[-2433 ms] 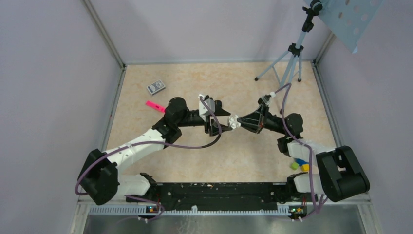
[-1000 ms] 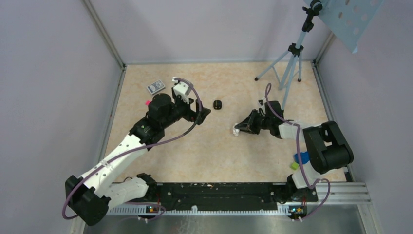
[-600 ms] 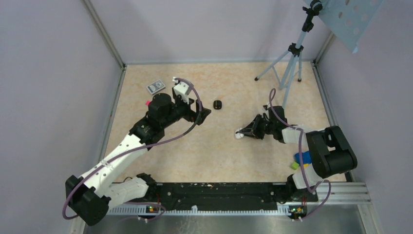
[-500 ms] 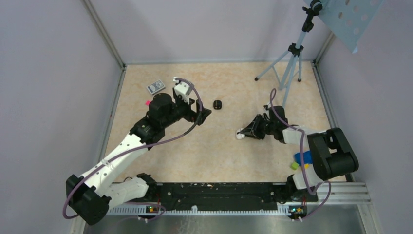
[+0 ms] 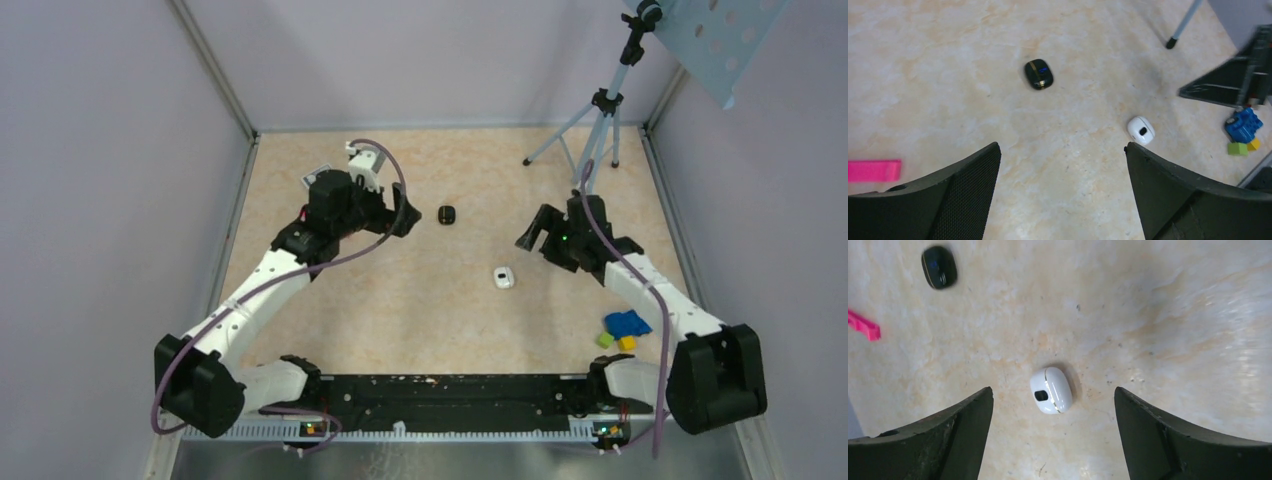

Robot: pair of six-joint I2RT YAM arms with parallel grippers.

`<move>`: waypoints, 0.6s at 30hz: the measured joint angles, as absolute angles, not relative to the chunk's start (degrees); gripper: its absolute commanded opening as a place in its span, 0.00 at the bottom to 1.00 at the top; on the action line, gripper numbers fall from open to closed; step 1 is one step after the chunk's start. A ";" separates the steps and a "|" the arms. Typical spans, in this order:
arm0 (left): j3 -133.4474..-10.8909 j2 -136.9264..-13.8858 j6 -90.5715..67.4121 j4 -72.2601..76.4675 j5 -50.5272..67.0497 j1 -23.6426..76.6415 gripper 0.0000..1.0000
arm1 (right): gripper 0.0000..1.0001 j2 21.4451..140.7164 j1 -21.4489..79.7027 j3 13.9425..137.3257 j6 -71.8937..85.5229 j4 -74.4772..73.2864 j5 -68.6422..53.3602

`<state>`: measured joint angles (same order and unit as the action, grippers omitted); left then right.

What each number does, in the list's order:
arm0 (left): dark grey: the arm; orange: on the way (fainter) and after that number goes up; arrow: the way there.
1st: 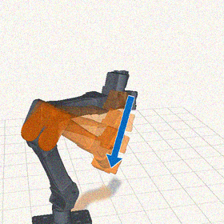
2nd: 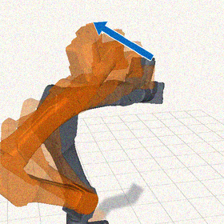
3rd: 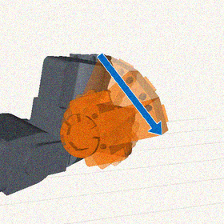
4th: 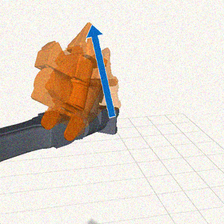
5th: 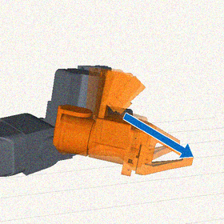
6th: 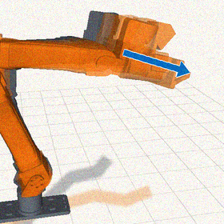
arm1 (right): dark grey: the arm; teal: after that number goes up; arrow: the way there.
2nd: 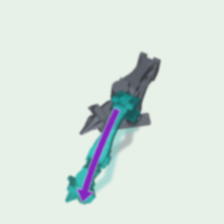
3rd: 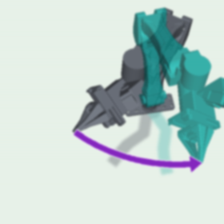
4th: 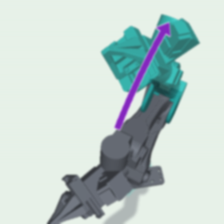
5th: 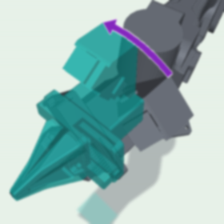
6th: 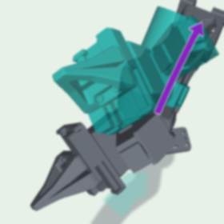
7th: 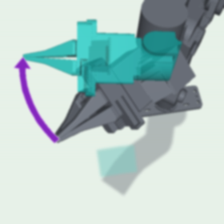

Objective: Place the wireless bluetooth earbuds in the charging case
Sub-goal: Reset both arms

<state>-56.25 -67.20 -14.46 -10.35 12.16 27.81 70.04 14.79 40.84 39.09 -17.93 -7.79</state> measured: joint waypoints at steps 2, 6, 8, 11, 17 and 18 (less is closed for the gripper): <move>-56.86 -68.07 -15.64 -12.27 12.38 24.16 0.99 | 0.88 66.83 14.76 43.90 37.65 -22.61 -2.22; -57.25 -67.92 -16.93 -16.34 8.40 18.50 0.99 | 0.89 60.75 14.76 48.25 35.92 -31.11 11.53; -57.28 -67.31 -17.28 -18.28 5.17 17.63 0.99 | 0.89 57.54 14.76 48.42 35.55 -35.29 18.59; -57.28 -65.32 -18.20 -20.32 0.43 17.56 0.99 | 0.89 54.11 14.76 47.51 35.38 -39.33 25.30; -57.28 -62.26 -20.29 -22.02 -4.38 17.32 0.99 | 0.89 47.03 14.76 43.51 35.38 -43.11 30.85; -57.25 -62.26 -20.86 -22.35 -4.80 17.32 0.99 | 0.89 46.09 14.76 43.44 35.46 -43.33 31.38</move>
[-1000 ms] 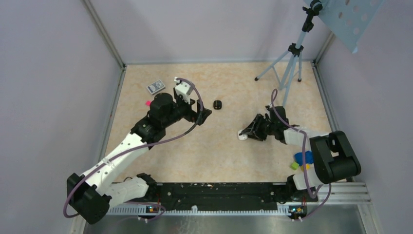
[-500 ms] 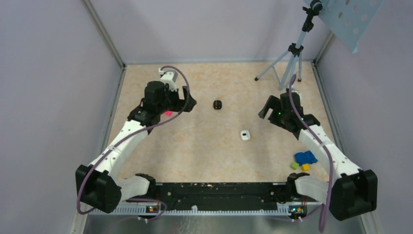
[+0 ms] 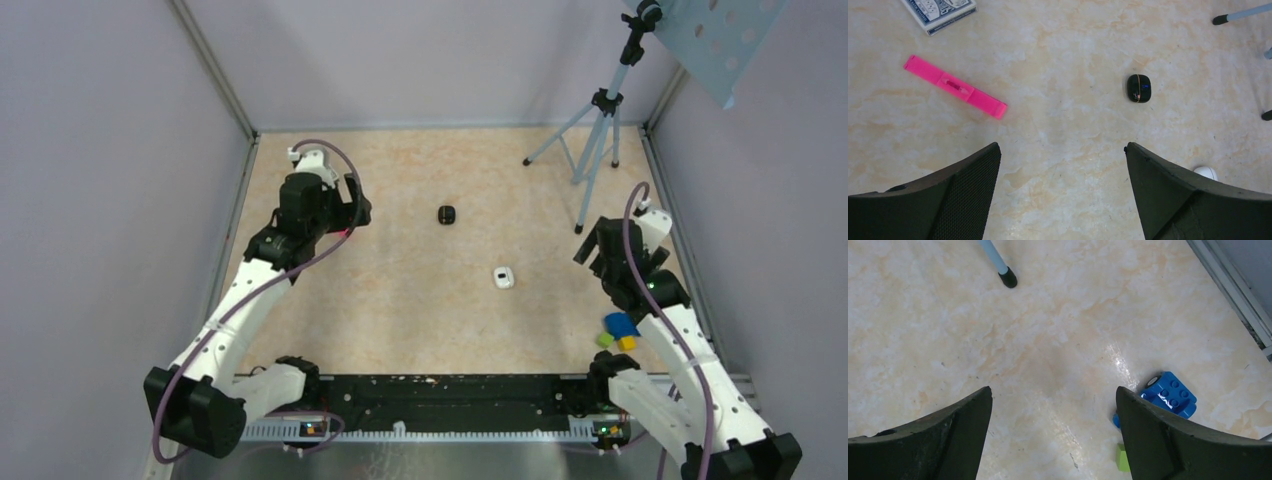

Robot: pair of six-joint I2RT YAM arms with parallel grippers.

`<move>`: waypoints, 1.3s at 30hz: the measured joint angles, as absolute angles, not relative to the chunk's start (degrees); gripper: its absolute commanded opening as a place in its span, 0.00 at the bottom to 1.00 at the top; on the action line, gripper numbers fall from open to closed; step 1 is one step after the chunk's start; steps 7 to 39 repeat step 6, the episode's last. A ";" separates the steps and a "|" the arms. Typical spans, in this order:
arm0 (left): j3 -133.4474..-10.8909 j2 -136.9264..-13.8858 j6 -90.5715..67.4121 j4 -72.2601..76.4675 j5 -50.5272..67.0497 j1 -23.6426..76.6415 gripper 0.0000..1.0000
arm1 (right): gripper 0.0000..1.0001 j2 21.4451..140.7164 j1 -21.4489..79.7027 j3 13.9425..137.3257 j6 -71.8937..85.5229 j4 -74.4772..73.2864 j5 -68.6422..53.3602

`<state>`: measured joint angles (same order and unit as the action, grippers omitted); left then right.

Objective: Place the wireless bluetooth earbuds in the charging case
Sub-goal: Reset both arms

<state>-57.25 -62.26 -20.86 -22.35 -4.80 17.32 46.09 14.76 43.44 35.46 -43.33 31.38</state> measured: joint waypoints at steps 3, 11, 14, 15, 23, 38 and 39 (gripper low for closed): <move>-56.60 -62.24 -22.44 -22.85 -5.85 17.28 0.99 | 0.87 43.72 14.76 43.44 35.59 -42.96 32.71; -55.75 -62.22 -22.96 -23.24 -6.98 17.30 0.99 | 0.87 42.63 14.76 43.44 35.35 -42.68 32.88; -55.75 -62.22 -22.96 -23.24 -6.98 17.30 0.99 | 0.87 42.63 14.76 43.44 35.35 -42.68 32.88; -55.75 -62.22 -22.96 -23.24 -6.98 17.30 0.99 | 0.87 42.63 14.76 43.44 35.35 -42.68 32.88; -55.75 -62.22 -22.96 -23.24 -6.98 17.30 0.99 | 0.87 42.63 14.76 43.44 35.35 -42.68 32.88; -55.75 -62.22 -22.96 -23.24 -6.98 17.30 0.99 | 0.87 42.63 14.76 43.44 35.35 -42.68 32.88; -55.75 -62.22 -22.96 -23.24 -6.98 17.30 0.99 | 0.87 42.63 14.76 43.44 35.35 -42.68 32.88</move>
